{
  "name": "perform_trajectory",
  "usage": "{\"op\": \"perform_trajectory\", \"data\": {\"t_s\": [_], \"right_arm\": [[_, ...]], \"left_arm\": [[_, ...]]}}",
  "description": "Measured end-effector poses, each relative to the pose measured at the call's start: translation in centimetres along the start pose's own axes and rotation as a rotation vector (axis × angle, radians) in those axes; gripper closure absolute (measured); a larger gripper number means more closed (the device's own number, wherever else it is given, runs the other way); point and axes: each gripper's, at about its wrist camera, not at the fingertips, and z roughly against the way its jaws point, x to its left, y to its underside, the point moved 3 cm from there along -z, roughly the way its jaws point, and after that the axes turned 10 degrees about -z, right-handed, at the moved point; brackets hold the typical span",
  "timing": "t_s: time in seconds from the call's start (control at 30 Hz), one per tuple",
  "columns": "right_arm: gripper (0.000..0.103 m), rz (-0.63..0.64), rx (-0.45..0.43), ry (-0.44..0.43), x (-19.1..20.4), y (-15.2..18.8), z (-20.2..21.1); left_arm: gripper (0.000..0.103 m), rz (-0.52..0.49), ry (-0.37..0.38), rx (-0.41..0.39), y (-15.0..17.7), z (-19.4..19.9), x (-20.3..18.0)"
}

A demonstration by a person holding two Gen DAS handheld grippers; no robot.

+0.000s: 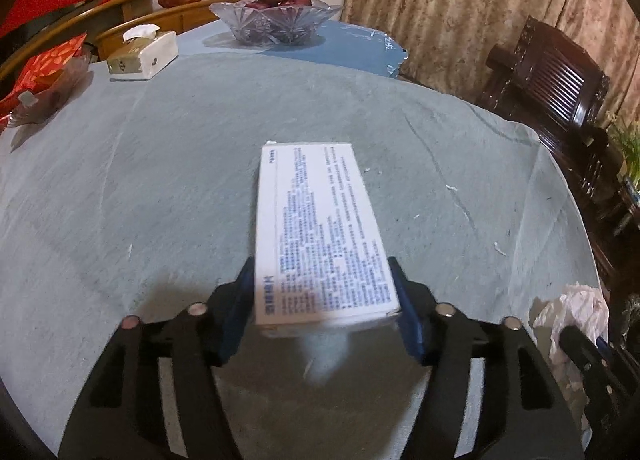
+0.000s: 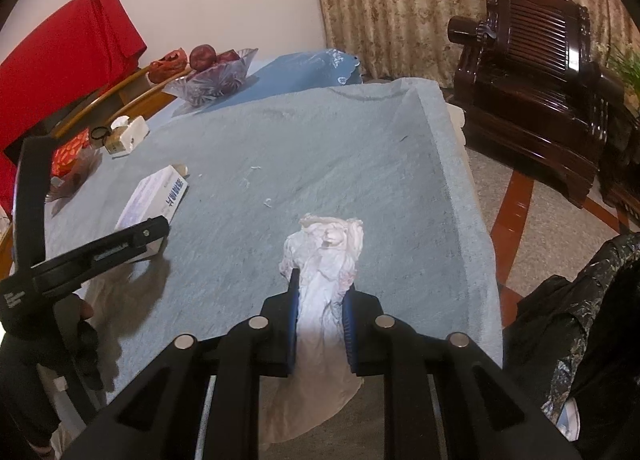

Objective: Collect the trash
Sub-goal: 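Grasp the crumpled white tissue with the right tool while the left tool grasps the white box, then carry the tissue and white box over the bin and open both tools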

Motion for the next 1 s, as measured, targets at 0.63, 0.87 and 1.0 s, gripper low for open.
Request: {"op": "perform_trajectory", "data": {"t_s": [0.63,0.87,1.0], "right_arm": [[0.084,0.008,-0.042,-0.015,0.4,-1.0,3.0],[0.084,0.014,-0.072,-0.024,0.1,-1.1,6.2],[0.084,0.013,-0.092,-0.021,-0.2,-1.1,8.3]], "left_arm": [[0.049,-0.055,0.042,-0.056,-0.2,3.1,-1.3],[0.049,-0.106,0.064,-0.095,0.7,8.2,-3.2],[0.049,-0.120,0.086,-0.120,1.4,10.8,-4.2]]}}
